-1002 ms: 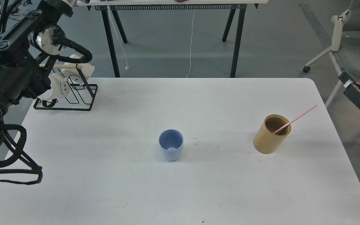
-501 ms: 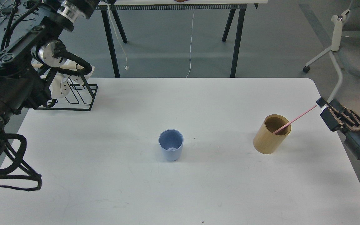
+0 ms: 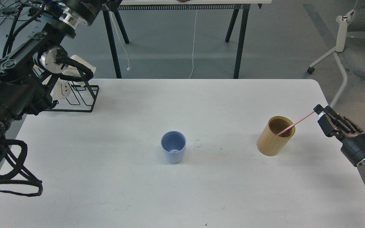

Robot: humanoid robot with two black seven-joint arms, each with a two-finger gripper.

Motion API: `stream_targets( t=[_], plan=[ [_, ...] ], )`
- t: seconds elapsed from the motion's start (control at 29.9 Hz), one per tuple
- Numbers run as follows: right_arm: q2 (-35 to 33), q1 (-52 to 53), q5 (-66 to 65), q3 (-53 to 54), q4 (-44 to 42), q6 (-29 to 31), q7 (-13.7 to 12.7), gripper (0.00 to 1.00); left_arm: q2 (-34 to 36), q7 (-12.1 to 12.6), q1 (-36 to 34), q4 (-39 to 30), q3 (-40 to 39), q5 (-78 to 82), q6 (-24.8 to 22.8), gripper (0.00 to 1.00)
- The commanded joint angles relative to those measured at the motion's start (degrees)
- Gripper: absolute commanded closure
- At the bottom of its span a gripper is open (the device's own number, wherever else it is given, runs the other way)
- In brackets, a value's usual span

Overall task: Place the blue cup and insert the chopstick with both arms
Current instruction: 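Move the right gripper to the pink straw in the tan cup, then grasp the pink straw and pull it up out of the tan cup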

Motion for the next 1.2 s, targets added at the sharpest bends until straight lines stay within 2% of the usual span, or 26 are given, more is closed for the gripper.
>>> stream_targets(
  t=[0.0,0.3,0.47,0.8,1.04,1.17],
  plan=[
    [0.1,0.2,0.0,-0.1,-0.1,0.2,0.0,0.68,0.1,0.0,0.3,0.0,-0.1,0.0,0.0,0.14],
    [1.2,0.2,0.1,-0.2,-0.9,0.3,0.0,0.78,0.1,0.0,1.0,0.0,-0.1,0.0,0.0,0.13],
    [1.3,1.6,0.1,-2.1,-1.5,0.3,0.0,0.8,0.0,0.0,1.0,0.0,-0.1,0.0,0.0,0.13],
    [2.0,2.9,0.1,-3.3,-1.8,0.3,0.0,0.99,0.1,0.0,1.8,0.0,-0.1,0.0,0.0,0.13],
    [0.9,3.4,0.5,-3.3,-0.5,0.3,0.0,1.0,-0.3,0.0,1.9,0.0,-0.1,0.0,0.0,0.13],
    [-2.8,3.3,1.1,-3.2,2.5,0.3,0.0,1.0,-0.4,0.0,1.9,-0.1,-0.1,0.0,0.0,0.13]
  ],
)
